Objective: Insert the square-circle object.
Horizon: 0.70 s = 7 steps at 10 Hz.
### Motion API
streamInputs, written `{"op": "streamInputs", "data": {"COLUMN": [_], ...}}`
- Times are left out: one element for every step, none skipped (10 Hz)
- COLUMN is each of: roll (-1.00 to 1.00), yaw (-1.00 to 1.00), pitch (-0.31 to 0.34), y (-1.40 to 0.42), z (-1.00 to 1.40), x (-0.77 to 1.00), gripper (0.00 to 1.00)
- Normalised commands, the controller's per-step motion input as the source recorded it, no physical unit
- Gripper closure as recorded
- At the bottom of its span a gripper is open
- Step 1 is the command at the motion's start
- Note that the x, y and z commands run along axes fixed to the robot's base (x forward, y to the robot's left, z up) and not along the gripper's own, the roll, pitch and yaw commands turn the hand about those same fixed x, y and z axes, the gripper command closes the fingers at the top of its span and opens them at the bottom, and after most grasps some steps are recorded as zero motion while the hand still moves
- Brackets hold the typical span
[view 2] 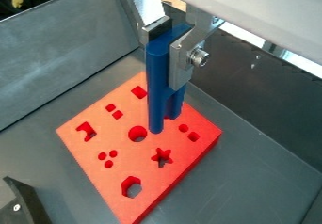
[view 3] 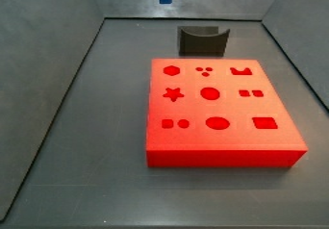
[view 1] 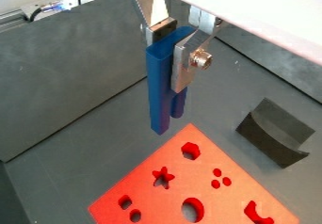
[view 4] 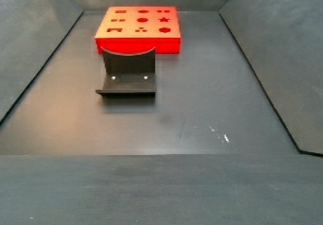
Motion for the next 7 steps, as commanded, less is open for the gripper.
{"op": "streamInputs", "data": {"roll": [-0.11,-0.08,-0.07,-0.06,-0.02,-0.01,0.0], "yaw": [-0.37,-0.71,-0.79,-0.79,-0.57,-0.66,-0.64], "pitch": [-0.117,-0.199,-0.194,-0.189,-0.097,-0.049,-0.019], "y": [-0.17,-0.27,-0.26,-0.27,-0.33,-0.36,-0.39], "z": [-0.53,-0.51,-0.47,-0.49,-0.56,-0.49,-0.53], "x": [0.01,0.0,-0.04,-0.03,0.19,0.04,0.04], "gripper": [1.0,1.0,1.0,1.0,1.0,1.0,1.0]}}
